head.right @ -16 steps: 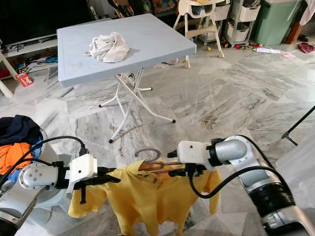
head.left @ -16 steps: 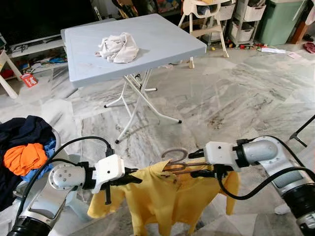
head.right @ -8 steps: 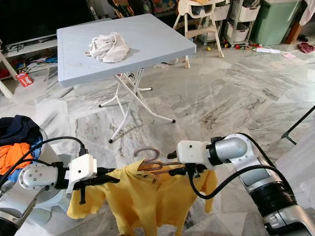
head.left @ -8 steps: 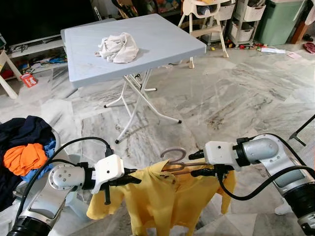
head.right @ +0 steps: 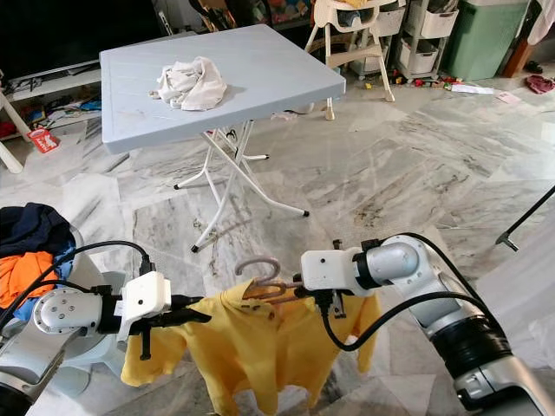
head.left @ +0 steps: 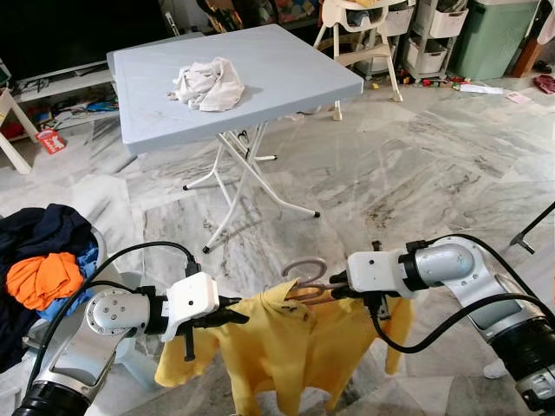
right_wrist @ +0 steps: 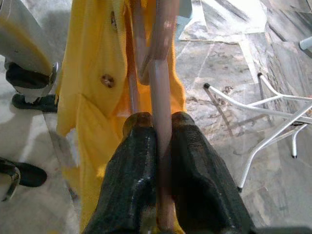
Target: Hang hanger
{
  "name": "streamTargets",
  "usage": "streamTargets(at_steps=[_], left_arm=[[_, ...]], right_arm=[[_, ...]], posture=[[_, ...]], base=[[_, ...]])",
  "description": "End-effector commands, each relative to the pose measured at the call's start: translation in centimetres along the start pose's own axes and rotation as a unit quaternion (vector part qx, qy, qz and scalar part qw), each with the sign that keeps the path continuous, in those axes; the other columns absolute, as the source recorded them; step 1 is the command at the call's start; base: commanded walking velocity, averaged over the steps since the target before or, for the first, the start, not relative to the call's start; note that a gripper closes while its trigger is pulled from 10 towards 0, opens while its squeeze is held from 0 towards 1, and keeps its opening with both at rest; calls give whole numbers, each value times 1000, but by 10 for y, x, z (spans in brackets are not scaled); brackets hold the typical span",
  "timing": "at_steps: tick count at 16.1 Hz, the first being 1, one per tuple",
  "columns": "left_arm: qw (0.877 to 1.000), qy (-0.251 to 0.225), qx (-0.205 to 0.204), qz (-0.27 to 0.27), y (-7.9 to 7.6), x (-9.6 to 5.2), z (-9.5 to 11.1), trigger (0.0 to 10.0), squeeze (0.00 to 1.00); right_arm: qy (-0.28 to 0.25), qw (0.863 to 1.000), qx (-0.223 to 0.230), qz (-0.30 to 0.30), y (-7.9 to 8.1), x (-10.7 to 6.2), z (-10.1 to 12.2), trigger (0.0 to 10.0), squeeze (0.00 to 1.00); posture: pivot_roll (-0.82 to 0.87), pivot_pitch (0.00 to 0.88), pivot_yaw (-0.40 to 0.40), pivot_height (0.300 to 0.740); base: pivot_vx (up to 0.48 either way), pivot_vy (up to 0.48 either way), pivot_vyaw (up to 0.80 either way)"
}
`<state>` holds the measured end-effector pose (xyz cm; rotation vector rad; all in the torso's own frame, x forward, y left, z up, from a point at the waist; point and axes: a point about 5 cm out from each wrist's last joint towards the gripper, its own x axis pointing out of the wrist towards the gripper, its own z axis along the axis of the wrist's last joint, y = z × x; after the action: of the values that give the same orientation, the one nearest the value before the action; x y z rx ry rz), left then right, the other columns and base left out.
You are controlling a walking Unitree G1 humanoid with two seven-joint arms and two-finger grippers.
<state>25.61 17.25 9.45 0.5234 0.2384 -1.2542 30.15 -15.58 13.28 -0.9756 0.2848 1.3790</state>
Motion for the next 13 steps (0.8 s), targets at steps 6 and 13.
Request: streamTargets(at_steps=[6,13], left_arm=[[1000,-7,15,15,5,5,4,0,0],[998,-5,26,49,9,0,-1,10000,1000]], right_arm=[[-2,1000,-6,-12,-4,4,4,0,0],[8,1000,-5,-12,-3,-2,-6,0,0]], posture=[[-8,34,71,740],[-5,36,71,740]], base=[[0,0,0],[0,0,0]])
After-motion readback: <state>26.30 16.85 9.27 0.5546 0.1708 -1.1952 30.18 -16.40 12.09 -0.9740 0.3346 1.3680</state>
